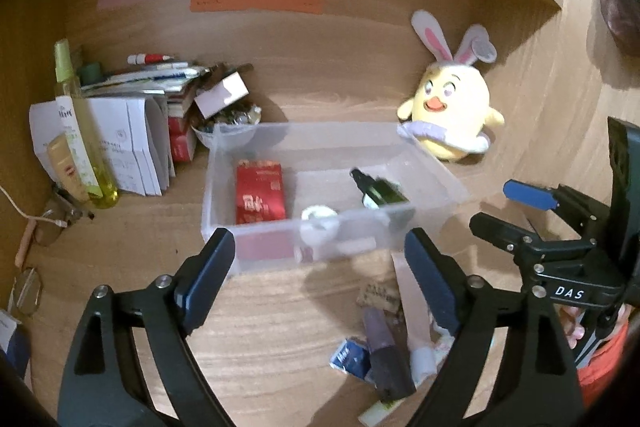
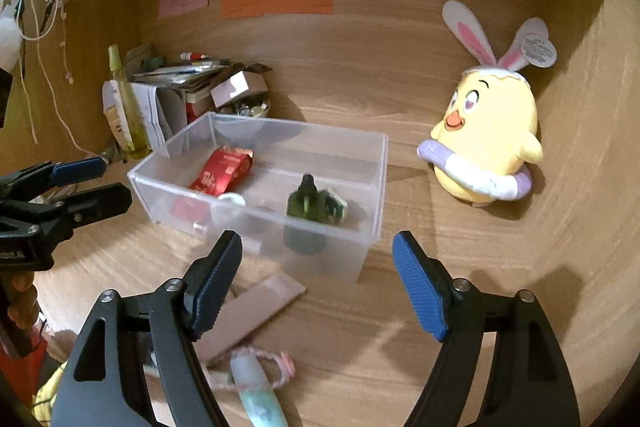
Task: Organize objects
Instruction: 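Move both grippers back from the box toward the remaining items, then grasp the dark nail-polish bottle with the left gripper while the right grasps the rope bracelet, then carry the polish bottle into the box with the left gripper while the right carries the bracelet there, then open both grippers to drop the polish bottle and bracelet into the box, then move both grippers back from the box toward the remaining items, then grasp the blue Max card packet with the left gripper while the right grasps the mint-green bottle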
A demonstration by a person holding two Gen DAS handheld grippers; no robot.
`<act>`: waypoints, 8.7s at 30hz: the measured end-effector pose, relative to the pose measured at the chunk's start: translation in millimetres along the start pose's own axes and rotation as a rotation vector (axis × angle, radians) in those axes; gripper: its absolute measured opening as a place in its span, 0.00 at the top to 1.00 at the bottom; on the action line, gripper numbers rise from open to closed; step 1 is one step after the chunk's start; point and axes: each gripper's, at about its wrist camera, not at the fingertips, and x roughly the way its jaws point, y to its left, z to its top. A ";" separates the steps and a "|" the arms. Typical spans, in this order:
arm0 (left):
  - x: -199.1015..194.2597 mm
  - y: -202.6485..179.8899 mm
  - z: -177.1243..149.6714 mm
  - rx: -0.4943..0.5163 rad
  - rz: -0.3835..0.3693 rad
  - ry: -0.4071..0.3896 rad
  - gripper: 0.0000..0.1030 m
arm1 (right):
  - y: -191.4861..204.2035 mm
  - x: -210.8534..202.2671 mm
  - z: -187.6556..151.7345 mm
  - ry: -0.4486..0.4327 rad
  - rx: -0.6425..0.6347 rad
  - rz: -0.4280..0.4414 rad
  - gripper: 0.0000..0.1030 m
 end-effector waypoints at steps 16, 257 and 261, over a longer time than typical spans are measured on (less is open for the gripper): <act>30.4 -9.7 -54.3 -0.012 -0.049 0.202 0.15 | 0.0 10.1 -51.9 0.127 -0.004 -0.006 0.27; 38.5 -0.5 -76.1 0.071 0.037 0.219 0.54 | 8.9 24.3 -81.9 0.189 0.059 -0.042 0.78; 31.5 0.3 -64.1 0.056 0.038 0.170 0.54 | 7.4 20.8 -72.4 0.160 0.049 -0.052 0.78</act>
